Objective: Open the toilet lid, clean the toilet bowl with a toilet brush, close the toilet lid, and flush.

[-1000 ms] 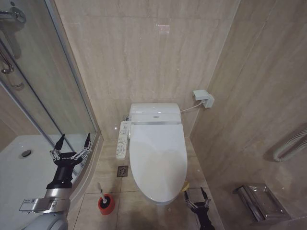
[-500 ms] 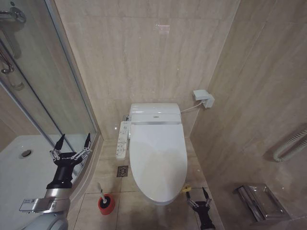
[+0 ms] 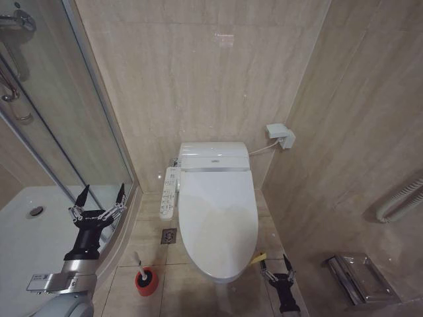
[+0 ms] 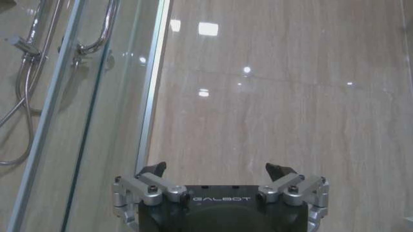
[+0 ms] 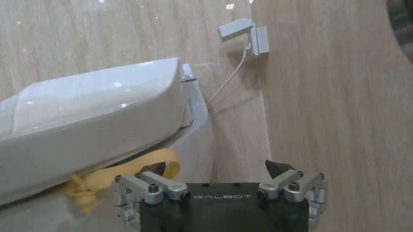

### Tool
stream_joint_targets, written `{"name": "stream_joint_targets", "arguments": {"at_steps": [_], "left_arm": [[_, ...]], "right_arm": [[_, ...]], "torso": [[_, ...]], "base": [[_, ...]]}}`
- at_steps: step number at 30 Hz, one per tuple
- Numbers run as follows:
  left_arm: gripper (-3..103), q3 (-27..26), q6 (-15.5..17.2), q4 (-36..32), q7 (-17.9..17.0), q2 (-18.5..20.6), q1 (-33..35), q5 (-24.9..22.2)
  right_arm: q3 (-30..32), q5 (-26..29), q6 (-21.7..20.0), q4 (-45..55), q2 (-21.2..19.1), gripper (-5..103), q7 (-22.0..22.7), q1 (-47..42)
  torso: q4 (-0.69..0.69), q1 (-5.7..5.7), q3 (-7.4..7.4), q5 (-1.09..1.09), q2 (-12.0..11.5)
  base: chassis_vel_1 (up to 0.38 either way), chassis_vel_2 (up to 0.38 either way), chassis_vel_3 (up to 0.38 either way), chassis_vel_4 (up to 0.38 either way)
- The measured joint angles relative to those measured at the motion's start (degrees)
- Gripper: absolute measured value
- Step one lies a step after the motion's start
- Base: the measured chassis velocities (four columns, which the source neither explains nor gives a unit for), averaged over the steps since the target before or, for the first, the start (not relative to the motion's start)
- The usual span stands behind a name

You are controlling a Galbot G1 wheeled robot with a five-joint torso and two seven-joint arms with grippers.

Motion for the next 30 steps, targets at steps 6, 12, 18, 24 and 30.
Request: {"name": "stream_joint_targets", "arguments": {"at_steps": [6, 12, 18, 24, 30], "left_arm": [[100, 0.00, 0.00, 0.00, 0.00, 0.00, 0.00, 0.00], [100, 0.00, 0.00, 0.00, 0.00, 0.00, 0.00, 0.00], [100, 0.00, 0.00, 0.00, 0.00, 0.00, 0.01, 0.00], [100, 0.00, 0.00, 0.00, 0.00, 0.00, 0.00, 0.00], [100, 0.00, 0.00, 0.00, 0.00, 0.00, 0.00, 0.00]], "right_arm": [[0.14, 3.53, -0.01, -0.11, -0.23, 102, -3.37, -0.31], [0.27, 4.94, -0.03, -0.30, -0.30, 78, -6.23, -0.70], [0.56, 5.07, -0.03, -0.36, -0.21, 51, -10.74, -1.11], [0.43, 5.49, -0.03, -0.43, 0.03, 24, -12.29, -1.20], [0.43, 6.06, -0.03, -0.60, -0.09, 24, -12.58, -1.14]], "torso": [[0.00, 0.00, 0.00, 0.00, 0.00], [0.00, 0.00, 0.00, 0.00, 0.00], [0.00, 0.00, 0.00, 0.00, 0.00], [0.00, 0.00, 0.00, 0.00, 0.00], [0.00, 0.00, 0.00, 0.00, 0.00]], "base": [[0.000, 0.000, 0.000, 0.000], [0.000, 0.000, 0.000, 0.000], [0.000, 0.000, 0.000, 0.000], [0.000, 0.000, 0.000, 0.000], [0.000, 0.000, 0.000, 0.000]]}}
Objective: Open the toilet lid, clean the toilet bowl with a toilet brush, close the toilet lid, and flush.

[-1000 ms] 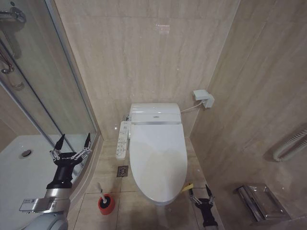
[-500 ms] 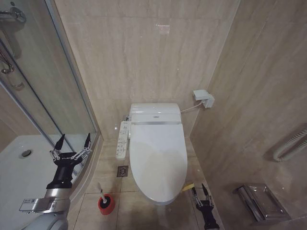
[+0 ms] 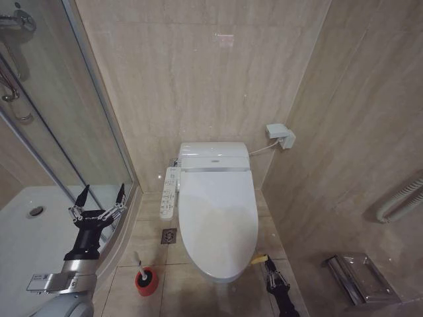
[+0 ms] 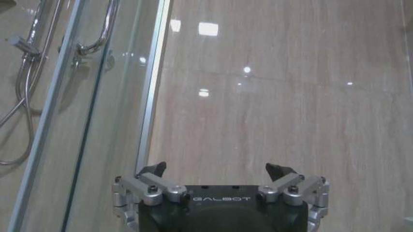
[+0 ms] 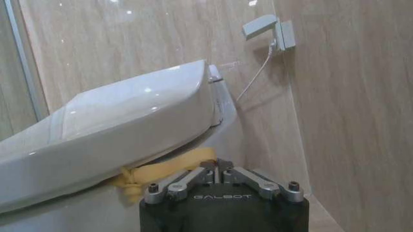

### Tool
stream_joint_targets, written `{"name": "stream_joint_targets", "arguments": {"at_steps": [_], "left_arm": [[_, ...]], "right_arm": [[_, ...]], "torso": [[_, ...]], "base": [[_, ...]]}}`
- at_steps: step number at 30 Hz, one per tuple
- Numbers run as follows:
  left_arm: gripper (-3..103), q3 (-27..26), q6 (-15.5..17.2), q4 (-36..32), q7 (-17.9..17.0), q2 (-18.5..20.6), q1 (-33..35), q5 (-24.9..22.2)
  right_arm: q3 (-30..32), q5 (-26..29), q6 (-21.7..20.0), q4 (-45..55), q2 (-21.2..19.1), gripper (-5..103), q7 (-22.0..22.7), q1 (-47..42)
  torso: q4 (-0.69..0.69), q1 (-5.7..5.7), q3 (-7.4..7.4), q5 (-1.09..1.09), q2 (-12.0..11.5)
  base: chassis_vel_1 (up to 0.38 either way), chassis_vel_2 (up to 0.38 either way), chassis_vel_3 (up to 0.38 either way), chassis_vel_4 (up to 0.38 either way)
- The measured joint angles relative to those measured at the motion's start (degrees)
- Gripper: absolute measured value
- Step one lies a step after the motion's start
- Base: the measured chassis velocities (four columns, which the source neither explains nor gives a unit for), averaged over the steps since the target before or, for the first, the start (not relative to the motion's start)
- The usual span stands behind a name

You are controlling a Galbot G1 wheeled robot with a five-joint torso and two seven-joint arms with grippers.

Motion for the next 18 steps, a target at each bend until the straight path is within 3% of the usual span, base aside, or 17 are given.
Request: {"name": "stream_joint_targets", "arguments": {"at_steps": [1, 2, 11, 18], "left_arm": [[100, 0.00, 0.00, 0.00, 0.00, 0.00, 0.00, 0.00], [100, 0.00, 0.00, 0.00, 0.00, 0.00, 0.00, 0.00], [100, 0.00, 0.00, 0.00, 0.00, 0.00, 0.00, 0.00], [100, 0.00, 0.00, 0.00, 0.00, 0.00, 0.00, 0.00]], "right_arm": [[0.00, 0.21, 0.00, 0.03, -0.08, 24, -0.05, -0.03], [-0.01, 0.78, 0.00, 0.44, -0.40, 1, -0.11, -0.29], [-0.25, 5.91, -3.07, 8.56, -2.89, 0, 0.02, -3.98], [1.00, 13.12, -11.00, 27.58, -4.33, 0, 4.94, -10.51]], "torso": [[0.00, 0.00, 0.00, 0.00, 0.00], [0.00, 0.00, 0.00, 0.01, 0.00], [0.01, 0.00, 0.00, 0.02, 0.00], [0.00, 0.00, 0.00, 0.02, 0.00]], "base": [[0.000, 0.000, 0.000, 0.000], [0.000, 0.000, 0.000, 0.000], [0.000, 0.000, 0.000, 0.000], [0.000, 0.000, 0.000, 0.000]]}}
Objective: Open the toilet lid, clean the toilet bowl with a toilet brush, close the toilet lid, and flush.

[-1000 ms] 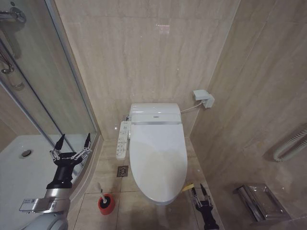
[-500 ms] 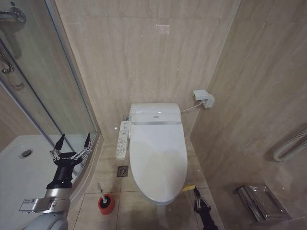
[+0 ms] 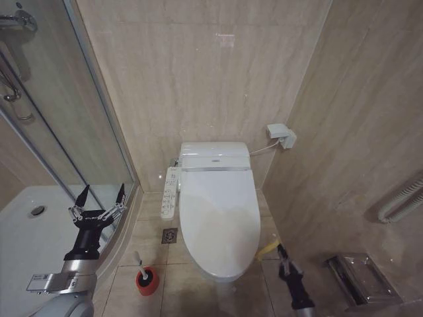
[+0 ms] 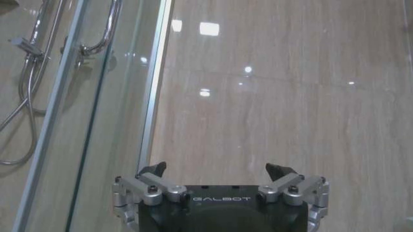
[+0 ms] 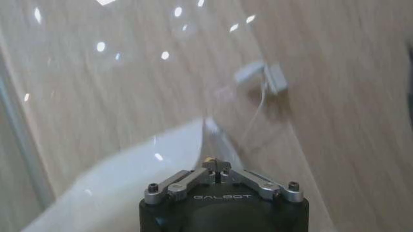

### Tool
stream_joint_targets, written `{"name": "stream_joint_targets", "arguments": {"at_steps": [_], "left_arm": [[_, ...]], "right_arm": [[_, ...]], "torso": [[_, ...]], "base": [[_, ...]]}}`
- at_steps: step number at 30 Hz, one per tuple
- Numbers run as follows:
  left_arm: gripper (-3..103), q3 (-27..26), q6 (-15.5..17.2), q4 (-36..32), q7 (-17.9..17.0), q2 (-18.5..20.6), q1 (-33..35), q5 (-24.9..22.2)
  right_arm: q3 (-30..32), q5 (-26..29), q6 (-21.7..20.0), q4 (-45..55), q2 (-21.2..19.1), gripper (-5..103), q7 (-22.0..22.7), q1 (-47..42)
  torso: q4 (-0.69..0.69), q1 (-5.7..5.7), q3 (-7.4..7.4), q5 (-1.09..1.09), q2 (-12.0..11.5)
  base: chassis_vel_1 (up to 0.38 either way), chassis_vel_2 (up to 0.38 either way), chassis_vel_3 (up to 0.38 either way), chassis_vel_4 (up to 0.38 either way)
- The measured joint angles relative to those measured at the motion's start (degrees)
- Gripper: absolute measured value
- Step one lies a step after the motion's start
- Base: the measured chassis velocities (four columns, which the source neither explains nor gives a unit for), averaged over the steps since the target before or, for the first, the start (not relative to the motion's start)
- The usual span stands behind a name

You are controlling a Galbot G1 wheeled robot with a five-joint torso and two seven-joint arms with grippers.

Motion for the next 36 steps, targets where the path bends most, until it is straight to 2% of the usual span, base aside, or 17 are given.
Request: {"name": "stream_joint_targets", "arguments": {"at_steps": [5, 8, 10, 12, 14, 16, 17, 19, 22, 27, 30, 32, 36], "left_arm": [[100, 0.00, 0.00, 0.00, 0.00, 0.00, 0.01, 0.00], [100, 0.00, 0.00, 0.00, 0.00, 0.00, 0.01, 0.00], [100, 0.00, 0.00, 0.00, 0.00, 0.00, 0.00, 0.00], [100, 0.00, 0.00, 0.00, 0.00, 0.00, 0.00, 0.00], [100, 0.00, 0.00, 0.00, 0.00, 0.00, 0.01, 0.00], [100, 0.00, 0.00, 0.00, 0.00, 0.00, 0.00, 0.00], [100, 0.00, 0.00, 0.00, 0.00, 0.00, 0.00, 0.00], [100, 0.00, 0.00, 0.00, 0.00, 0.00, 0.00, 0.00], [100, 0.00, 0.00, 0.00, 0.00, 0.00, 0.02, 0.00], [100, 0.00, 0.00, 0.00, 0.00, 0.00, 0.00, 0.00], [100, 0.00, 0.00, 0.00, 0.00, 0.00, 0.01, 0.00], [100, 0.00, 0.00, 0.00, 0.00, 0.00, 0.00, 0.00], [100, -0.01, 0.00, 0.00, -0.01, 0.00, 0.00, 0.00]], "right_arm": [[1.24, 2.48, -2.18, 7.88, -0.19, 0, 2.21, -2.12], [1.79, 5.05, -5.01, 16.57, -0.63, 0, 5.44, -3.90], [1.85, 5.41, -5.65, 18.45, -0.76, 0, 6.46, -3.90], [2.20, 6.28, -7.98, 23.90, -1.16, 0, 10.39, -2.20], [2.26, 6.39, -8.74, 25.11, -1.29, 0, 11.53, -1.28], [2.27, 6.93, -11.94, 29.23, -1.85, 0, 16.44, 2.89], [2.27, 6.93, -11.94, 29.23, -1.85, 0, 16.44, 2.89], [1.90, 7.44, -15.72, 32.98, -3.25, 0, 22.14, 7.78], [1.36, 8.94, -19.06, 35.69, -5.09, 0, 27.03, 14.42], [0.65, 11.43, -21.08, 35.82, -6.10, 0, 29.93, 22.73], [-1.33, 11.71, -21.69, 30.38, -6.24, 0, 30.52, 31.42], [-2.05, 11.37, -21.71, 28.48, -6.17, 0, 30.45, 33.53], [-6.65, 7.98, -20.73, 17.66, -5.53, 0, 29.28, 44.84]], "torso": [[-0.01, 0.00, -0.01, -0.02, 0.00], [-0.01, 0.00, -0.01, -0.02, 0.00], [-0.01, 0.00, -0.01, -0.03, 0.00], [-0.02, 0.00, -0.01, -0.04, 0.01], [-0.02, 0.00, -0.01, -0.04, 0.00], [0.03, 0.00, 0.00, -0.02, 0.00], [0.03, 0.00, 0.00, -0.02, 0.00], [0.01, 0.00, 0.00, -0.04, 0.00], [0.02, 0.01, 0.01, -0.03, 0.00], [0.05, 0.02, 0.02, -0.02, -0.01], [0.02, 0.02, 0.02, -0.02, -0.01], [-0.01, 0.02, 0.01, -0.03, -0.01], [-0.04, 0.00, 0.00, -0.03, 0.00]], "base": [[0.000, 0.000, 0.000, 0.000], [0.000, 0.000, 0.000, 0.000], [0.000, 0.000, 0.000, 0.000], [0.000, 0.000, 0.000, 0.000], [0.000, 0.000, 0.000, 0.000], [0.000, 0.000, 0.000, 0.000], [0.000, 0.000, 0.000, 0.000], [0.000, 0.000, 0.000, 0.000], [0.000, 0.000, 0.000, 0.000], [0.000, 0.000, 0.000, 0.000], [0.000, 0.000, 0.000, 0.000], [0.000, 0.000, 0.000, 0.000], [0.000, 0.000, 0.000, 0.000]]}}
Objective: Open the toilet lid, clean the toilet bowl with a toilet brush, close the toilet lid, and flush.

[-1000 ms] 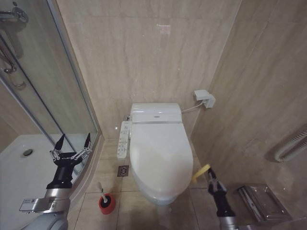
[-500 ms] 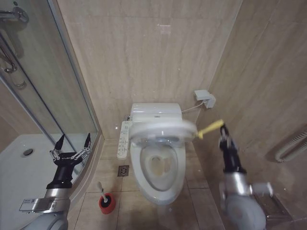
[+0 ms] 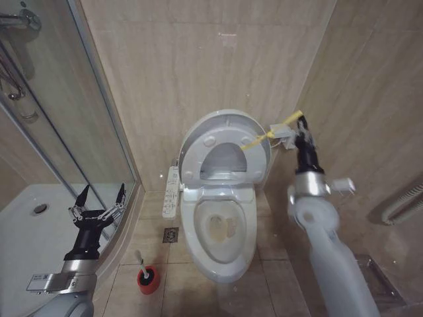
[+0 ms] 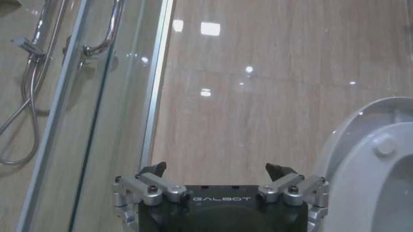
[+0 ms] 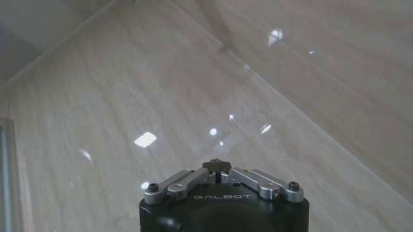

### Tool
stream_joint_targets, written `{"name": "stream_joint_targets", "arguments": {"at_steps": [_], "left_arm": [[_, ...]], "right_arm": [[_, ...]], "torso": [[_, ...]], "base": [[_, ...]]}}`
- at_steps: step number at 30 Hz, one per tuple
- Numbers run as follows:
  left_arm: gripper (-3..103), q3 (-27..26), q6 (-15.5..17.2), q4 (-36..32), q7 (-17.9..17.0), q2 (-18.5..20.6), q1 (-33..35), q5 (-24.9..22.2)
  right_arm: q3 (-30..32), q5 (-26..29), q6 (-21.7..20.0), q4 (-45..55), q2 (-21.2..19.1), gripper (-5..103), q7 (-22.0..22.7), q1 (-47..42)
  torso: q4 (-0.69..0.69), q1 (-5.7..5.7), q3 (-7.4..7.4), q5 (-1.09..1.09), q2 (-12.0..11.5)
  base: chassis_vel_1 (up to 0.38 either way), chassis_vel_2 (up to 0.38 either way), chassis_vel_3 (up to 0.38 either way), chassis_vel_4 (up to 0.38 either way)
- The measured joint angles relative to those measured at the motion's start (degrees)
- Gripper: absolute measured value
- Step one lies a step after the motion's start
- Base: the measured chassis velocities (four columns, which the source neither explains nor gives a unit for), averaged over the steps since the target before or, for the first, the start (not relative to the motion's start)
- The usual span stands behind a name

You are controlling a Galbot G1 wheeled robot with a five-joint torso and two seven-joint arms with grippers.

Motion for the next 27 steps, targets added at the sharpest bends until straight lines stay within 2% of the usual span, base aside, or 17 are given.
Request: {"name": "stream_joint_targets", "arguments": {"at_steps": [1, 4, 8, 11, 12, 14, 16, 17, 20, 21, 23, 27], "left_arm": [[100, 0.00, 0.00, 0.00, 0.00, 0.00, 0.00, 0.00], [100, 0.01, 0.00, 0.00, 0.01, 0.00, 0.01, 0.00], [100, 0.01, 0.00, 0.00, 0.00, 0.00, -0.01, 0.00], [100, 0.01, 0.00, 0.00, 0.00, 0.00, 0.00, 0.00], [100, 0.01, 0.00, 0.00, 0.01, 0.00, 0.00, 0.00], [100, 0.01, 0.00, 0.00, 0.00, 0.00, 0.00, 0.00], [100, 0.01, 0.00, 0.00, 0.00, 0.00, 0.00, 0.00], [100, 0.01, 0.00, 0.00, 0.00, 0.00, 0.00, 0.00], [100, 0.01, 0.00, 0.00, 0.01, 0.00, 0.00, 0.00], [100, 0.01, 0.00, 0.00, 0.01, 0.00, 0.00, 0.00], [100, 0.01, 0.00, 0.00, 0.00, 0.00, 0.00, 0.00], [100, 0.01, 0.00, 0.00, 0.00, 0.00, 0.00, 0.00]], "right_arm": [[0.00, 0.00, 0.00, 0.00, 0.00, 0, 0.00, 0.00], [-3.91, -4.00, 1.96, -11.10, 1.53, 0, -0.83, 9.85], [-6.32, -7.27, 3.45, -18.40, 2.52, 0, -1.54, 14.85], [-8.26, -12.35, 5.71, -26.78, 3.72, 0, -2.65, 19.73], [-8.37, -17.45, 8.27, -31.88, 4.42, 0, -3.28, 22.41], [-8.32, -19.05, 9.03, -33.24, 4.66, 0, -3.46, 23.19], [-8.16, -23.95, 10.25, -36.28, 5.14, 0, -3.09, 25.22], [-8.16, -23.95, 10.25, -36.28, 5.14, 0, -3.09, 25.22], [-7.86, -31.32, 10.34, -38.08, 5.11, 0, -0.35, 26.73], [-7.86, -31.32, 10.34, -38.08, 5.11, 0, -0.35, 26.73], [-8.01, -37.03, 7.68, -38.12, 4.08, 0, 2.62, 26.89], [-8.54, -38.25, 5.57, -37.03, 2.86, 0, 3.76, 26.10]], "torso": [[0.00, 0.00, 0.00, 0.00, 0.00], [0.01, 0.00, 0.00, 0.00, 0.00], [0.00, 0.00, 0.00, -0.01, 0.01], [0.01, 0.00, 0.00, -0.01, 0.01], [0.00, -0.01, 0.00, 0.00, 0.01], [0.03, 0.00, 0.00, -0.01, 0.00], [0.04, 0.00, 0.00, 0.00, 0.01], [0.04, 0.00, 0.00, 0.00, 0.01], [0.04, 0.00, 0.00, 0.00, 0.00], [0.04, 0.00, 0.00, 0.00, 0.00], [0.05, 0.00, 0.00, 0.00, 0.00], [0.03, 0.00, 0.00, 0.01, 0.00]], "base": [[0.000, 0.000, 0.000, 0.000], [0.000, 0.000, 0.000, 0.000], [0.000, 0.000, 0.000, 0.000], [0.000, 0.000, 0.000, 0.000], [0.000, 0.000, 0.000, 0.000], [0.000, 0.000, 0.000, 0.000], [0.000, 0.000, 0.000, 0.000], [0.000, 0.000, 0.000, 0.000], [0.000, 0.000, 0.000, 0.000], [0.000, 0.000, 0.000, 0.000], [0.000, 0.000, 0.000, 0.000], [0.000, 0.000, 0.000, 0.000]]}}
